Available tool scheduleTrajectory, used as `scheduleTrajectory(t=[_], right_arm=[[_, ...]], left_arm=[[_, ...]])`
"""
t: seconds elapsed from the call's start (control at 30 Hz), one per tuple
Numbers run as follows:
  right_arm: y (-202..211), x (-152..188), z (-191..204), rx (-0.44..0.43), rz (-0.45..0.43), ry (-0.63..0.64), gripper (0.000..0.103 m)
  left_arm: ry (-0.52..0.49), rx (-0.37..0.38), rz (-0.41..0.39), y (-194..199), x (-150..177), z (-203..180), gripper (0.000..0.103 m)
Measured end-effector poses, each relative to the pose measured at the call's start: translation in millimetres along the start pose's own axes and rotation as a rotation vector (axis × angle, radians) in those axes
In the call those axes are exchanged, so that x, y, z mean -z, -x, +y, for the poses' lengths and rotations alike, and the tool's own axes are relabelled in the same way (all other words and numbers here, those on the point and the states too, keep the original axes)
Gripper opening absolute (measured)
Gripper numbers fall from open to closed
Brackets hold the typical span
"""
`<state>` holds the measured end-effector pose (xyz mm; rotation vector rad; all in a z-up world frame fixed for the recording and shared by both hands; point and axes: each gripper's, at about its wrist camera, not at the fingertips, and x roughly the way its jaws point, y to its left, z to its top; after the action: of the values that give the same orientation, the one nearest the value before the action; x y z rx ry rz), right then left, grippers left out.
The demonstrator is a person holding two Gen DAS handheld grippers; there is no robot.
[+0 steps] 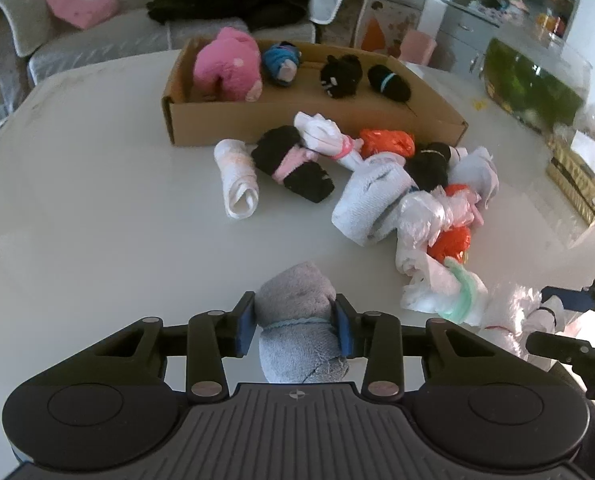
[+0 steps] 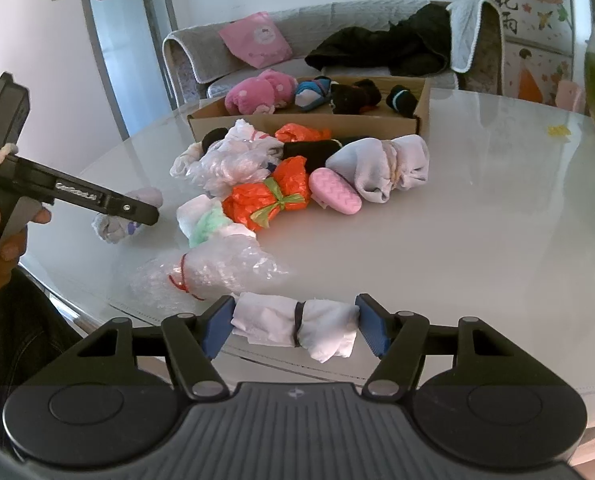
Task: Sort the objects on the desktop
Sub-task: 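Carry both socks into the box and open both tools to release them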
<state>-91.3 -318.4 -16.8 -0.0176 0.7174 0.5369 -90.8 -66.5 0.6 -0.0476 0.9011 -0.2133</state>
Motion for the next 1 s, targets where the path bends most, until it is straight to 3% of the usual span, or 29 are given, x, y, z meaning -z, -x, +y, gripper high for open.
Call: scheduleTrajectory(t=[0.43, 0.7, 1.0], right_arm=[[22, -29, -49, 0.036, -0.069, -0.094, 0.062], [30, -75, -74, 0.014, -0.147, -0.120, 0.062], [19, -134, -81, -0.023, -0.222, -0.114, 0.062]], left_arm=[[-0.006, 0.016, -0.080, 55, -28, 0, 0.047], [-0.035, -0.006, -0.130, 70, -61, 0, 0.047], [-0.057, 0.007, -0.192, 70, -120, -6, 0.047]])
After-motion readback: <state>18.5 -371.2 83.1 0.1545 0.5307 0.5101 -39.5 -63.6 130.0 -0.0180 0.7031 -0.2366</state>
